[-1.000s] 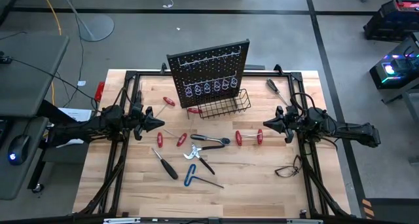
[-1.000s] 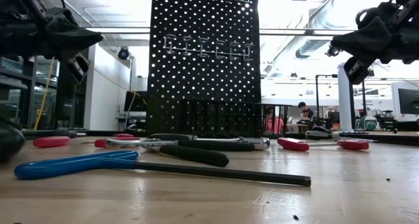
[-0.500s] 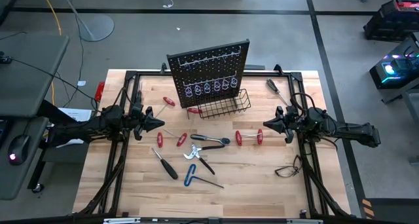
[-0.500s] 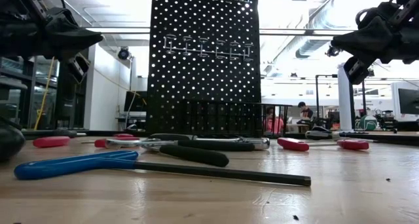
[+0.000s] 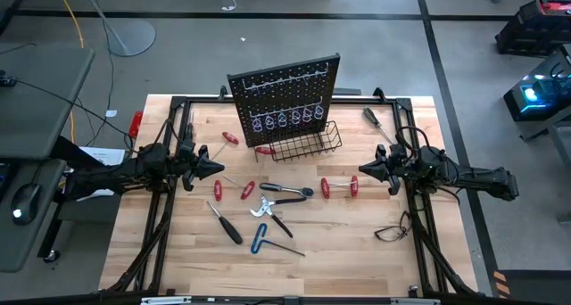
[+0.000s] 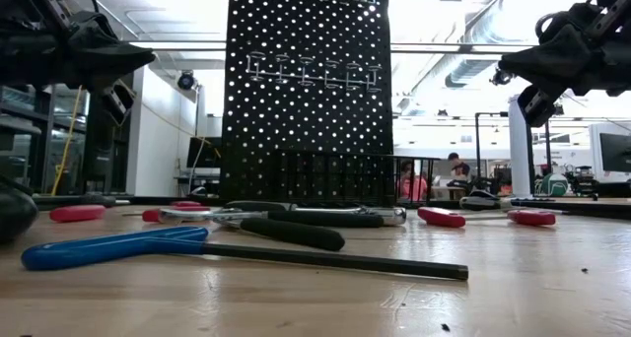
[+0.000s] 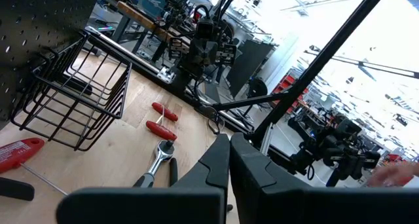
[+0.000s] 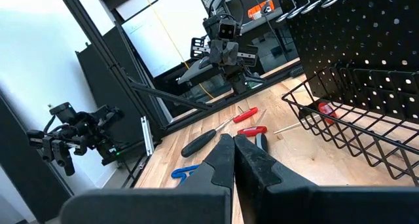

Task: Hang tools onto peg board
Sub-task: Hang the red allen wrench on the peg board

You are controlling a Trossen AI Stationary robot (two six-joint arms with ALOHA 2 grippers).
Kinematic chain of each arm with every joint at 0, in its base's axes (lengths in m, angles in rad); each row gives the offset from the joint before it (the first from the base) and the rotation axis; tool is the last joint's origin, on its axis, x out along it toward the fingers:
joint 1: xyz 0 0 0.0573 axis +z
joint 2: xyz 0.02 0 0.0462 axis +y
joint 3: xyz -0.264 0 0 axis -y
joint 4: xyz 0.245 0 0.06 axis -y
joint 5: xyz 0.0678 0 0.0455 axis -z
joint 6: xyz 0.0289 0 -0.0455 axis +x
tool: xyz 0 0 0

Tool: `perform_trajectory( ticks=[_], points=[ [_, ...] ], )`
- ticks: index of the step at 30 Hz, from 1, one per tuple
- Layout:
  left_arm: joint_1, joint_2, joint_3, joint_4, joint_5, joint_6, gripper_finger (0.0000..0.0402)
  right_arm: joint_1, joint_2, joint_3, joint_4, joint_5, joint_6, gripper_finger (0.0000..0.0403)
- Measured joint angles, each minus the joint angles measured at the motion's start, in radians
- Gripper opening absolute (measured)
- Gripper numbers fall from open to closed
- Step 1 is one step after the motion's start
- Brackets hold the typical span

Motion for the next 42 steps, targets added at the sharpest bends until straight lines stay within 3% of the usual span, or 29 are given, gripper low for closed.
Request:
perform_trajectory(
  ticks=[12,17,19,21,23,26,28,32,35,38,42],
  points=[
    [0.0,0.0,0.0,0.0,0.0,0.0,0.0001,0.0,0.0,0.0,0.0,0.005,0.0,0.0],
    [0.0,0.0,0.0,0.0,0.0,0.0,0.0001,0.0,0.001,0.0,0.022,0.071,0.017,0.0],
    [0.0,0.0,0.0,0.0,0.0,0.0,0.0001,0.0,0.001,0.0,0.137,0.17,0.187,0.0],
    [0.0,0.0,0.0,0.0,0.0,0.0,0.0001,0.0,0.008,0.0,0.326,0.339,0.343,0.0],
    [0.0,0.0,0.0,0.0,0.0,0.0,0.0001,-0.001,0.028,0.001,0.558,0.452,0.364,0.0],
    [0.0,0.0,0.0,0.0,0.0,0.0,0.0001,0.0,0.092,0.081,0.734,0.339,0.208,0.0],
    [0.0,0.0,0.0,0.0,0.0,0.0,0.0001,0.0,0.139,0.18,0.606,0.205,0.177,0.0],
    [0.0,0.0,0.0,0.0,0.0,0.0,0.0001,0.0,0.266,0.43,-0.077,-0.008,0.204,0.0],
    [0.0,0.0,0.0,0.0,0.0,0.0,0.0001,0.0,0.389,0.593,-0.463,-0.097,0.157,0.0],
    [0.0,0.0,0.0,0.0,-0.001,0.013,0.0001,0.0,0.507,0.689,-0.659,-0.159,0.139,0.0],
    [0.0,0.0,0.0,0.019,-0.066,0.065,0.0001,0.011,0.644,0.722,-0.711,-0.269,0.183,0.0]
  ],
)
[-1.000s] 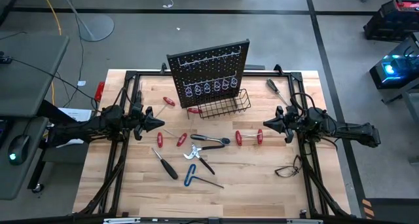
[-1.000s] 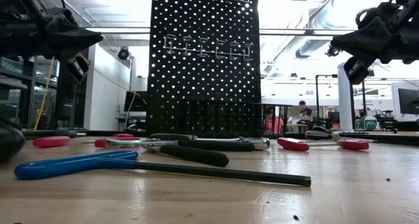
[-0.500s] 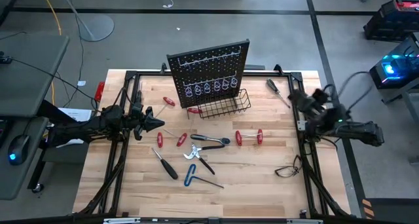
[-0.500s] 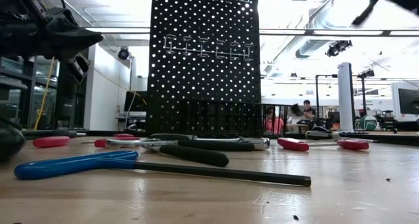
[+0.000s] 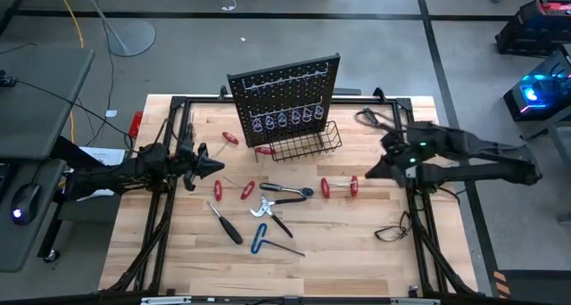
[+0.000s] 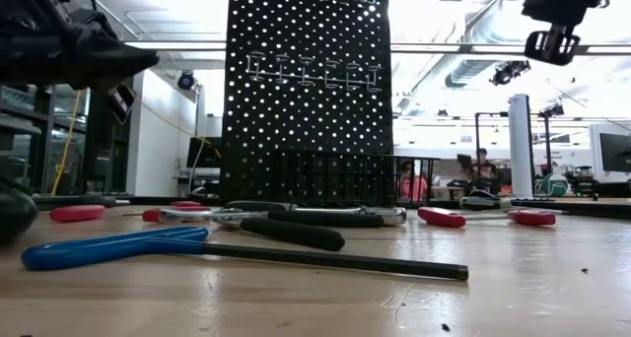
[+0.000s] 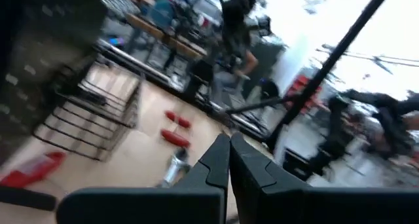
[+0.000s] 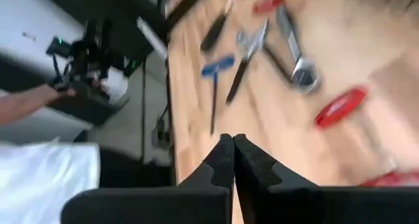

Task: Hang tools onto peg board
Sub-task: Hang the red allen wrench on the peg board

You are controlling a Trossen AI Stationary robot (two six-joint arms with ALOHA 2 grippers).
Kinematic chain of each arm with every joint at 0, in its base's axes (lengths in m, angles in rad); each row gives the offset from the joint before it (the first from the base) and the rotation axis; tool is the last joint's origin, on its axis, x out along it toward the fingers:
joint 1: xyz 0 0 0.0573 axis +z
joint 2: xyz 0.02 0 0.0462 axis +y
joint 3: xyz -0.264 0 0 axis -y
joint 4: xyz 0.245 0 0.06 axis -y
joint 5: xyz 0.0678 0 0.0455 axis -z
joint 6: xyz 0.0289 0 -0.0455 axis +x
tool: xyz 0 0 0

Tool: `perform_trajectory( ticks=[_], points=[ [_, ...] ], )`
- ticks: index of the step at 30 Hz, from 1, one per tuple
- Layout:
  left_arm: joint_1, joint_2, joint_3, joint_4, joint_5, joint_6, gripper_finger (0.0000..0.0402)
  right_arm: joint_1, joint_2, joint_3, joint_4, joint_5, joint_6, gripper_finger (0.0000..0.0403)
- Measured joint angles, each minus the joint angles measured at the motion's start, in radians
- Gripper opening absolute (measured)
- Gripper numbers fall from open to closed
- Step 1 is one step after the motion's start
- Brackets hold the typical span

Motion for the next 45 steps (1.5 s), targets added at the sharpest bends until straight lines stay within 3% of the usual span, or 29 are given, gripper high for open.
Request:
perform_trajectory(
  ticks=[2,7,10,14,17,20,27,31,36,40,45],
  points=[
    [0.0,0.0,0.0,0.048,-0.015,-0.126,0.0001,0.018,0.071,0.0,-0.004,-0.036,0.024,0.0],
    [-0.009,0.0,0.0,0.197,-0.006,-0.692,0.0001,0.069,0.243,0.0,0.001,-0.035,0.093,0.0],
    [-0.017,0.006,0.0,0.204,-0.007,-0.829,0.0001,0.102,0.334,0.0,0.0,-0.04,0.132,0.0],
    [-0.057,0.05,0.0,0.202,0.112,-0.894,0.0001,0.156,0.436,0.017,-0.036,-0.092,0.14,0.001],
    [-0.109,0.102,0.0,0.207,0.119,-0.893,0.0001,0.21,0.507,0.054,-0.133,-0.091,0.062,0.004],
    [-0.167,0.17,0.016,0.222,0.031,-0.831,0.0001,0.252,0.568,0.072,-0.166,-0.071,-0.039,0.0086],
    [-0.289,0.388,0.148,0.227,-0.07,-0.594,0.0001,0.252,0.663,0.075,-0.138,0.207,-0.213,0.0175],
    [-0.364,0.581,0.274,0.131,-0.084,-0.468,0.0001,0.226,0.672,0.075,-0.052,0.326,-0.358,0.0182],
    [-0.465,0.858,0.471,-0.134,-0.098,-0.33,0.0,0.207,0.696,0.075,0.03,0.374,-0.527,0.0176],
    [-0.529,1.045,0.577,-0.256,-0.203,-0.321,0.0,0.211,0.761,0.073,0.078,0.406,-0.628,0.0165],
    [-0.595,1.192,0.627,-0.227,-0.358,-0.385,0.0,0.216,0.853,0.073,0.15,0.517,-0.662,0.0138]
  ],
)
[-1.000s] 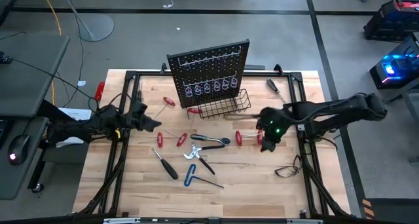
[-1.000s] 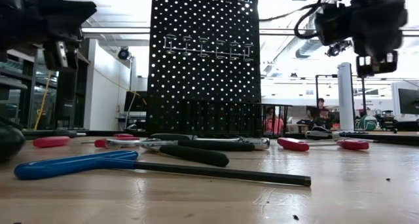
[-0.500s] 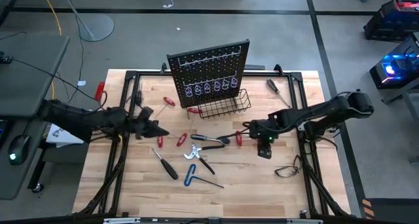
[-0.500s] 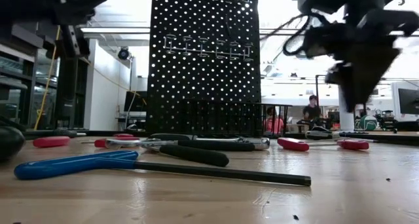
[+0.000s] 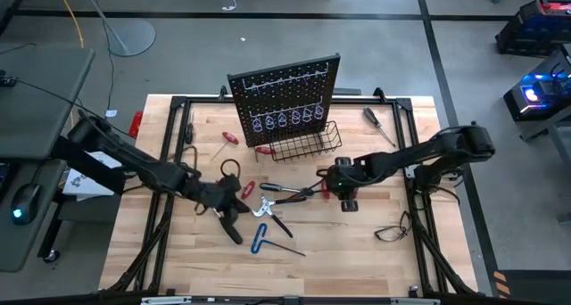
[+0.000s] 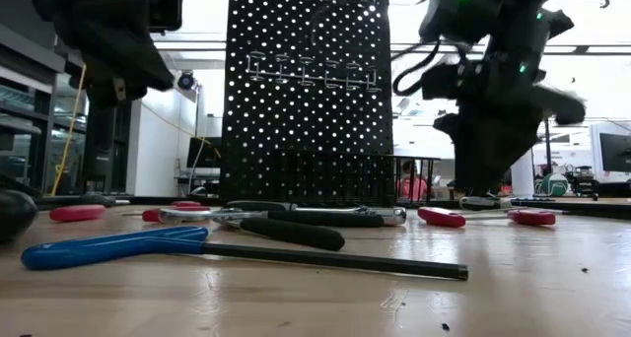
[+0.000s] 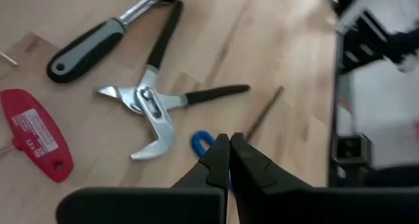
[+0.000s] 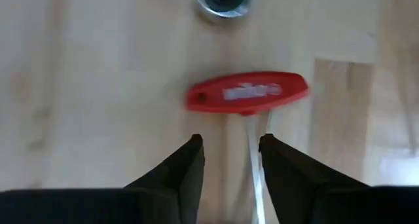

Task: Hang tools onto peg board
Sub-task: Hang the red allen wrench on the peg board

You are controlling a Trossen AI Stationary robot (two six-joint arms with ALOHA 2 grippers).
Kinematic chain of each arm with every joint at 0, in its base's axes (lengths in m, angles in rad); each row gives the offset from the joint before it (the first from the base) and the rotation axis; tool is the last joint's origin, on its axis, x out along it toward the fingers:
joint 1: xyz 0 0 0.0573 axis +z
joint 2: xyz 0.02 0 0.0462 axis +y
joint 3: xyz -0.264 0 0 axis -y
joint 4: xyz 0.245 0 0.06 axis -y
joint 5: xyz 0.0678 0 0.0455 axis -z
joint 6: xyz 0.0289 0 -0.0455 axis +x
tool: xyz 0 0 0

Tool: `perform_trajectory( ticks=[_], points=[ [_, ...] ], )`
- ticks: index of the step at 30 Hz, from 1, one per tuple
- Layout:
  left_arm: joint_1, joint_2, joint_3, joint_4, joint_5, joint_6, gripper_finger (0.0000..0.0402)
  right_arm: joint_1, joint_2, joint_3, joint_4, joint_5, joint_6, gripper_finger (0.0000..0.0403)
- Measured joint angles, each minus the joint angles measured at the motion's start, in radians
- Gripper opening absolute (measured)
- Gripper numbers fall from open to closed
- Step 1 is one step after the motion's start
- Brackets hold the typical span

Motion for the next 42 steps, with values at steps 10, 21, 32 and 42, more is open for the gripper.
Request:
perform_trajectory(
  ticks=[10,21,32,42],
  points=[
    [-0.06,0.055,0.019,0.004,-0.141,-0.094,0.0,-0.007,0.128,-0.001,0.068,0.027,-0.051,0.0097],
    [-0.053,0.046,0.018,0.08,-0.147,0.001,0.0,-0.007,0.169,0.005,0.086,-0.013,0.012,0.0009],
    [0.051,0.021,0.022,0.303,-0.184,0.341,0.0006,0.032,0.012,0.179,-0.202,-0.113,0.035,0.0001],
    [0.125,0.007,0.288,0.185,-0.203,0.799,0.012,0.037,-0.183,0.471,-0.157,0.155,0.164,0.0001]
  ],
)
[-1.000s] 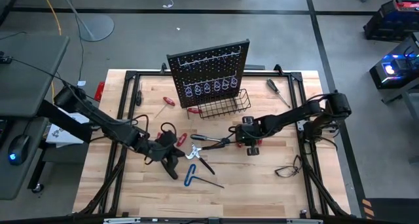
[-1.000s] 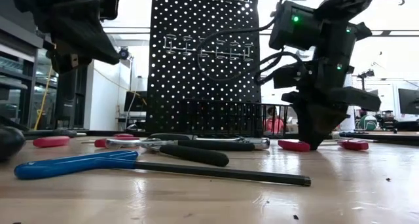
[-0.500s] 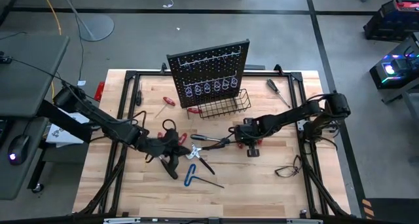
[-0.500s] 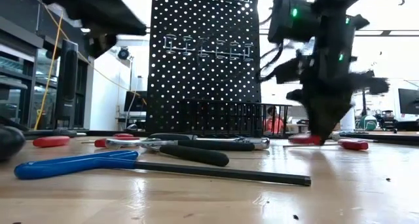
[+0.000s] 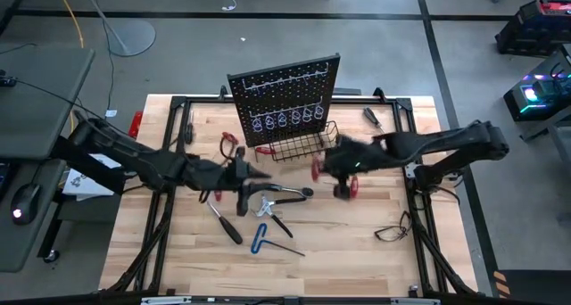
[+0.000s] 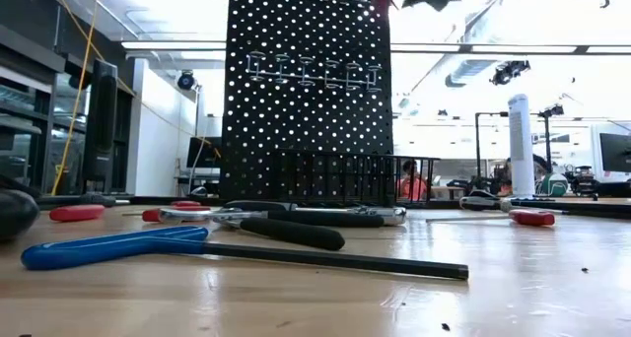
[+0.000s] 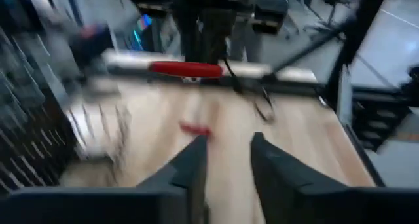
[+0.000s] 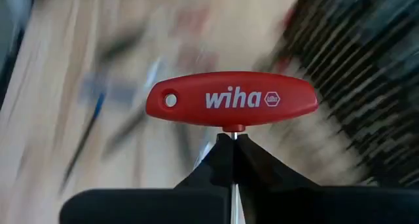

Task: Hang tools onto peg board
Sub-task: Hang the red allen wrench on the peg board

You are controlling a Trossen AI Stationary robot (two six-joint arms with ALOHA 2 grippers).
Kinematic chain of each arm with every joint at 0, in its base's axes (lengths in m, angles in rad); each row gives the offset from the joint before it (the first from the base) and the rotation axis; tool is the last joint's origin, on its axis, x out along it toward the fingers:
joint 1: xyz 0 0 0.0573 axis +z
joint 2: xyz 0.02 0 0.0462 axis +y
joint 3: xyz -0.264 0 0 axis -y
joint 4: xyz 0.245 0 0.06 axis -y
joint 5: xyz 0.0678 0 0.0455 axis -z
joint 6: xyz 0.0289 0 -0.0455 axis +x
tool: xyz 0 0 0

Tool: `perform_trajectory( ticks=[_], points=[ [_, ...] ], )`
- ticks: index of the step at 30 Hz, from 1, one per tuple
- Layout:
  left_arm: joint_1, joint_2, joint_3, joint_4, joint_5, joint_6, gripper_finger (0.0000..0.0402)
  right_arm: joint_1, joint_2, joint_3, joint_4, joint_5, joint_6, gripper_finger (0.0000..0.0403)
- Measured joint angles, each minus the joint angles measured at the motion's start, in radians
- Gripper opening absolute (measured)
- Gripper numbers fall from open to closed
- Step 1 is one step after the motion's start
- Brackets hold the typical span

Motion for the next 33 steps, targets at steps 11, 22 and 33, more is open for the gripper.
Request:
perform_trajectory(
  ticks=[11,22,33],
  points=[
    [0.07,0.0,0.173,0.18,-0.232,0.105,0.0263,-0.005,0.175,0.298,0.23,0.444,-0.344,0.0],
    [0.075,0.0,0.174,0.277,-0.343,0.006,0.0278,0.0,0.375,0.547,0.249,0.493,-0.605,0.0],
    [0.108,0.0,0.174,0.275,-0.331,-0.091,0.0278,0.001,0.384,0.569,0.295,0.403,-0.671,0.0]
  ],
)
